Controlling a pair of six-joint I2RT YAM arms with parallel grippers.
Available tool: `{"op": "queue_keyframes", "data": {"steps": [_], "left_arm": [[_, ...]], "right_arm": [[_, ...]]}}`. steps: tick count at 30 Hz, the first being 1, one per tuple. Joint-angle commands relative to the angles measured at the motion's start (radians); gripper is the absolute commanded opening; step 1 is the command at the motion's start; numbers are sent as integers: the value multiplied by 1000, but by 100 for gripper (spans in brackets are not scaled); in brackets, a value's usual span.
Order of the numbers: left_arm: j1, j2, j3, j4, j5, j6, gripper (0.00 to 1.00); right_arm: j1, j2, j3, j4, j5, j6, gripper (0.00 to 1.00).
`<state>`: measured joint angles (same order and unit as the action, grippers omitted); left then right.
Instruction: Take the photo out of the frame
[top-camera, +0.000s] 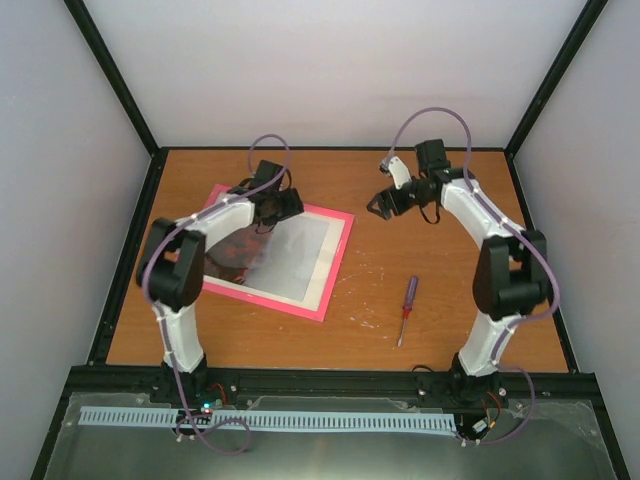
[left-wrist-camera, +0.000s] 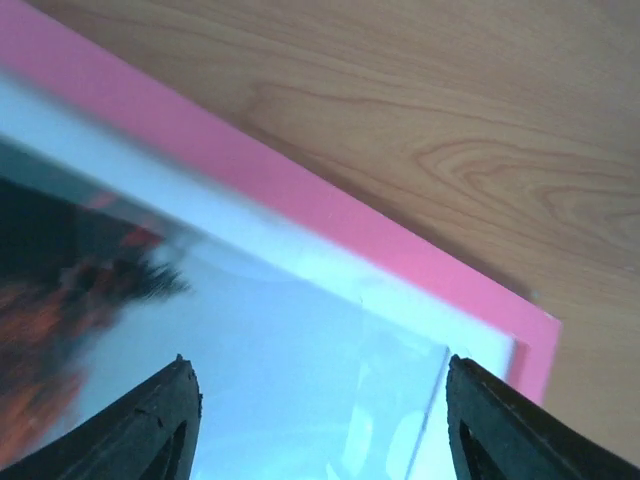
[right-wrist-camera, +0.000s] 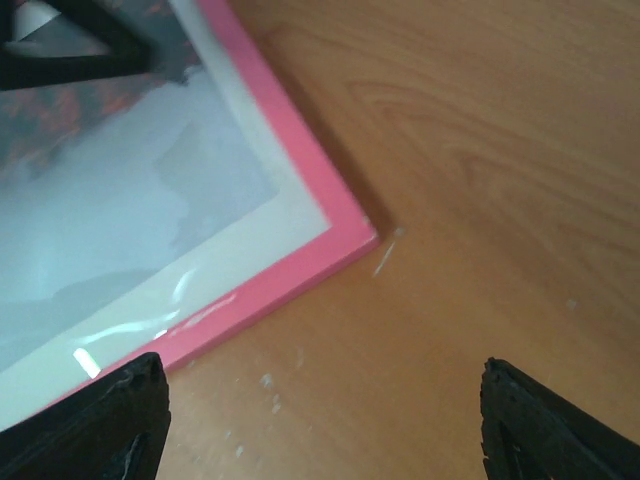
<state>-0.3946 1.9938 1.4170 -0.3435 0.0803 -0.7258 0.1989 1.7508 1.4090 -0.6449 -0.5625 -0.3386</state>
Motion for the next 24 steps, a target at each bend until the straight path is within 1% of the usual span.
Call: {"op": "queue_keyframes", "data": {"steps": [1, 3, 4, 6, 7, 9, 12, 13, 15, 18, 20, 23, 24], "left_arm": [[17, -255, -138, -89, -80, 21, 69], [17, -363, -254, -124, -72, 1, 70], [17, -404, -304, -140, -64, -10, 71], [17, -485, -387, -176, -52, -37, 74], [17, -520, -427, -190, -46, -49, 75], [20, -584, -492, -218, -37, -81, 77], [23, -654, -567, -234, -3, -122, 78], [25, -666, -586, -237, 15, -141, 78], [26, -684, -634, -227, 74, -185, 82], [25, -698, -696, -195, 131, -225, 83], [25, -708, -732, -176, 145, -246, 86], [26, -713, -769, -157, 160, -274, 87], [26, -712, -781, -149, 166, -279, 87]], "right_arm": [[32, 180, 206, -93, 41, 25, 83], [61, 267, 295, -118, 56, 26, 83], [77, 309, 336, -127, 66, 31, 85], [101, 389, 422, -162, 75, 33, 95], [113, 427, 464, -180, 78, 32, 98], [132, 492, 538, -202, 95, 34, 99], [157, 586, 636, -222, 133, 42, 99], [162, 612, 679, -233, 140, 44, 99], [177, 664, 735, -252, 149, 47, 98], [193, 717, 784, -282, 151, 39, 95], [201, 728, 798, -299, 153, 25, 91], [207, 721, 782, -326, 129, -10, 81], [207, 714, 747, -334, 119, -20, 77]]}}
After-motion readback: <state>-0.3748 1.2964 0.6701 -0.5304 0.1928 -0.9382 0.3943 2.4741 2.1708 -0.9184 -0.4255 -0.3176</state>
